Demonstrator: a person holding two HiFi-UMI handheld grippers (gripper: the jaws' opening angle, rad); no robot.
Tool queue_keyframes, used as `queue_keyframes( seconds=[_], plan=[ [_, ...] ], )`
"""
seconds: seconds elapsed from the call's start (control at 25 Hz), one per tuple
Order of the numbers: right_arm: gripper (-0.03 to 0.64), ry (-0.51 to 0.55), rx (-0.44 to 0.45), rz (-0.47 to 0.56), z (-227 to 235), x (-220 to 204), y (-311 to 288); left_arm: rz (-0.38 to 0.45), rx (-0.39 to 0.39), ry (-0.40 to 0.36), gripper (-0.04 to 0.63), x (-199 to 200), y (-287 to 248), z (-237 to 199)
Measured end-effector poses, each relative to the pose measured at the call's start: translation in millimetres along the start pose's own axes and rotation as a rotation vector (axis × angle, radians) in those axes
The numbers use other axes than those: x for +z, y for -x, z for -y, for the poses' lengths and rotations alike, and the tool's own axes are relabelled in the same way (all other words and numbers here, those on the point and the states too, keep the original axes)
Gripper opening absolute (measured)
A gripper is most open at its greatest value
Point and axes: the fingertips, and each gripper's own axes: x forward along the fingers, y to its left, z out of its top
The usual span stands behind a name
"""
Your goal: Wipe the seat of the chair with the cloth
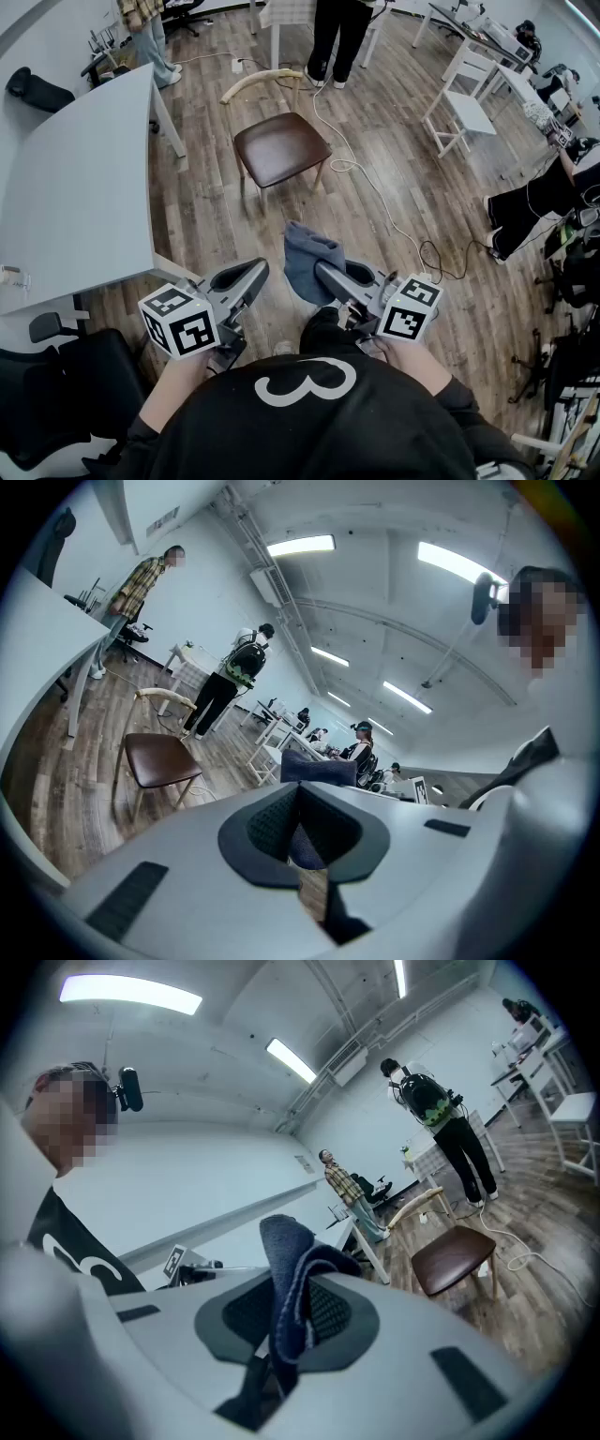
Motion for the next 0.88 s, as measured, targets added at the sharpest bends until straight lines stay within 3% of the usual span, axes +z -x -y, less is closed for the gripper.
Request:
queue_keyframes(
  seconds=[0.52,0.72,0.88],
  plan=[
    [0.054,-0.047,-0.006,0.024,24,13,7,0.002,0.002,0.006,0.012,6,-23,-2],
    [0.054,-0.074,-0.006,0.032,50,28,6,-0.001,0.02,0.02,0.012,17,-43,-14],
    [0.054,-0.126,0.004,0.015,84,34,-2,-0.008,0.045,0.073,0.012,21,-67,-36]
  ],
)
